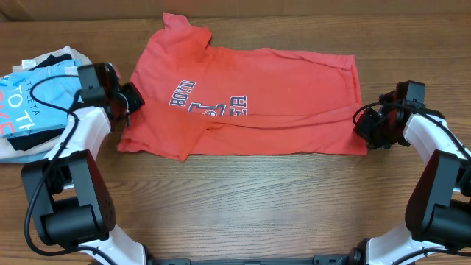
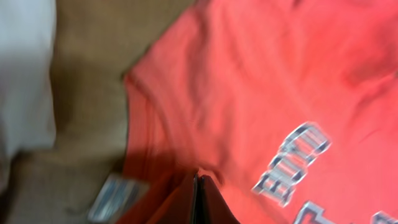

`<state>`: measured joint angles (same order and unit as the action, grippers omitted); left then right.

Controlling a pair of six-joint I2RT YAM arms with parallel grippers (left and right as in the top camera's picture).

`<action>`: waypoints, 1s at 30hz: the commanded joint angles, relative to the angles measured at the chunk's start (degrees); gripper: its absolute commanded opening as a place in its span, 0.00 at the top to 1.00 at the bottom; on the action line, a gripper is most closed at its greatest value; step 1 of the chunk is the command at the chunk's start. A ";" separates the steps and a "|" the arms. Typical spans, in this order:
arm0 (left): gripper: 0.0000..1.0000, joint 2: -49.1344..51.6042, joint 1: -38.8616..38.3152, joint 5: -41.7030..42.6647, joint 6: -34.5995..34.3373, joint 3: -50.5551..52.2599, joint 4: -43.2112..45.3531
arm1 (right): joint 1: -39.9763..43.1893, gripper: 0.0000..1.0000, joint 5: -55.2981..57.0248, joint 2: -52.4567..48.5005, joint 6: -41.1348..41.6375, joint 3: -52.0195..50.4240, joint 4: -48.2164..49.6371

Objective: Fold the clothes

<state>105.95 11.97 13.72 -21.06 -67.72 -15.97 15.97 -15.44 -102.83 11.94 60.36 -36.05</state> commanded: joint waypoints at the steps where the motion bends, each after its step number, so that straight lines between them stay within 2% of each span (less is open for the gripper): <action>1: 0.96 0.66 -0.33 0.90 -0.83 -2.29 0.26 | -0.33 0.85 0.85 0.04 -0.42 -0.31 0.13; 6: 0.95 1.09 -0.33 -2.43 -0.74 -2.25 -2.58 | -0.33 0.85 1.88 0.04 -0.44 -0.31 0.13; 10: 0.70 1.42 -0.33 -2.05 -0.76 -2.25 -4.85 | -0.33 0.85 1.88 0.04 -0.44 -0.31 0.02; 12: 0.67 1.42 -0.42 -1.42 -0.76 -2.25 -6.03 | -0.33 0.84 1.88 0.04 -0.42 -0.31 -0.04; 18: 0.70 1.42 -0.42 3.91 -0.50 -2.25 -11.56 | -0.33 0.84 1.88 0.04 -0.44 -0.31 -0.20; 24: 0.73 1.42 -2.43 14.78 4.90 -2.25 -16.55 | -0.33 0.84 1.88 0.04 -0.42 -0.31 -0.22; 30: 0.71 1.44 -8.48 9.38 12.72 -1.97 -22.27 | -0.33 0.84 1.88 0.04 -0.42 -0.31 -0.33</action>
<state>106.21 6.50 23.97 -14.59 -69.17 -37.54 15.97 -14.06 -102.83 11.94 60.36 -36.58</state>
